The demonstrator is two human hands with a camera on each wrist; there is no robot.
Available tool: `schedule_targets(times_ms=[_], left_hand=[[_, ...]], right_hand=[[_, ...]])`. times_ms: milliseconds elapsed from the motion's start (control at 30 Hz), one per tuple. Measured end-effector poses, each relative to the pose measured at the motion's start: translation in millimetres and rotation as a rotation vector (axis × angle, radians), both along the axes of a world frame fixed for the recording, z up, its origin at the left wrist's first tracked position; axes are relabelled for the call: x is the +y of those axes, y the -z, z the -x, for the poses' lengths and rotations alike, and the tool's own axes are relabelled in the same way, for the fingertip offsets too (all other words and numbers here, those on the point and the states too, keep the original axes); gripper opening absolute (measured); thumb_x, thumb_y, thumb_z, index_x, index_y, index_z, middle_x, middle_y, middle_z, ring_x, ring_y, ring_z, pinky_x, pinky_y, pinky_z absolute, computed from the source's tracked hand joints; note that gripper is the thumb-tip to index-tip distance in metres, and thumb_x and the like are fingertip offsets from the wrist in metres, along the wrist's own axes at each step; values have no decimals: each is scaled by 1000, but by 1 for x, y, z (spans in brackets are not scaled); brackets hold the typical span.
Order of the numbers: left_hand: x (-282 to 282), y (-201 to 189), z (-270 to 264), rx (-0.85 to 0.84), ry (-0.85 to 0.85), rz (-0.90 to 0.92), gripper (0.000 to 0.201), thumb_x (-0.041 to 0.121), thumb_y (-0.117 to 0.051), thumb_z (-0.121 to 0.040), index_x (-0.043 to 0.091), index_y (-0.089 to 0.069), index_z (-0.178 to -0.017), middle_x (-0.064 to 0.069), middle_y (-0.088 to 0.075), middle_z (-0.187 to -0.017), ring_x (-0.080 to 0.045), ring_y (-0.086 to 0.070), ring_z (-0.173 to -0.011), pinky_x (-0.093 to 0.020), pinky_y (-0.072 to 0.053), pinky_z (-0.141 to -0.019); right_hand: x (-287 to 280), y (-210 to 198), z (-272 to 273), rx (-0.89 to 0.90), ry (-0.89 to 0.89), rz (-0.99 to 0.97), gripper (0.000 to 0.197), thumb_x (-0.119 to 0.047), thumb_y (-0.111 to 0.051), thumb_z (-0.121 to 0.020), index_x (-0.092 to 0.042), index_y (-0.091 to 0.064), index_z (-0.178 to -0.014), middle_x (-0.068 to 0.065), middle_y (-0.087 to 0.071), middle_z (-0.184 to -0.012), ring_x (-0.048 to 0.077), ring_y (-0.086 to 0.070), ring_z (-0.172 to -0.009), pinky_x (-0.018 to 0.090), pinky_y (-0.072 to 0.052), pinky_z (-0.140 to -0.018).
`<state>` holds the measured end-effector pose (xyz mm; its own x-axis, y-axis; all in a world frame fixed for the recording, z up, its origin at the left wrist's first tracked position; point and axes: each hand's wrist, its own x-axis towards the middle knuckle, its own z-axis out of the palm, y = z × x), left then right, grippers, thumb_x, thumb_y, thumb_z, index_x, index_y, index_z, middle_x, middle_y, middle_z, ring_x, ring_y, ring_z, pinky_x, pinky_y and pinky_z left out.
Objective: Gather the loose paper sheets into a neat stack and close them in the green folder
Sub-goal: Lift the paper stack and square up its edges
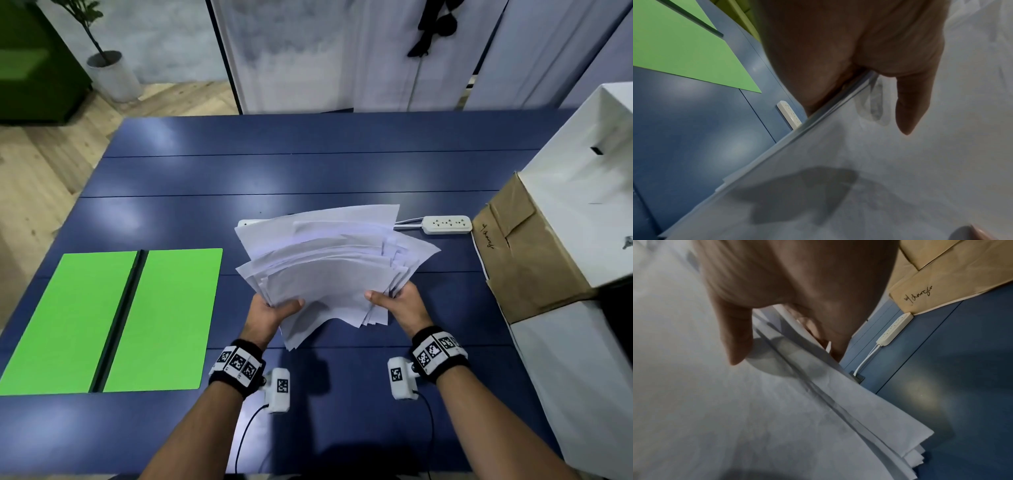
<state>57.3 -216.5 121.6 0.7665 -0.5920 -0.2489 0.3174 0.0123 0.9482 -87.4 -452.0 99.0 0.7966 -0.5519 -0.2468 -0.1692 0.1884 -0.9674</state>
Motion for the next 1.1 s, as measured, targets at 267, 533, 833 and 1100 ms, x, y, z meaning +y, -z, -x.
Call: schedule_targets(times_ms=[267,533,833,1100], left_hand=[[0,-8,-3,-78,-55,64,46,-18,-72,-79,8,-68,-116,-3,-79,-106,-20,-74,-97,-29,-58,-83],[-4,-13,-6,-110,-98,89,45,-18,-73,-77,-3,-66,-119,-8,-77,-107,-23,-73,-97,-32,-58,-83],[-7,-6,1,-74,-73,5,44,-16,-73,-80,22,-75,-103,4,-80,-98,-11,-74,-90,-25,-57,-79],[-9,-3,4,-56,-61,51,45,-14,-74,-80,25,-79,-101,-3,-79,-104,-19,-74,-94,-32,-59,-82]], right_hand=[[-2,-15,-4,-99,23,-8,42,12,-77,-78,6,-64,-118,13,-76,-109,23,-74,-98,33,-59,-87],[8,-28,-10,-101,46,24,36,9,-79,-78,4,-70,-113,11,-77,-107,24,-74,-99,37,-58,-91],[14,-38,-12,-110,210,-83,54,-23,-87,-75,0,-64,-118,13,-73,-117,26,-69,-112,52,-49,-106],[42,-75,-35,-251,532,2,80,-55,-90,-61,-31,-54,-129,1,-70,-95,21,-65,-89,46,-52,-99]])
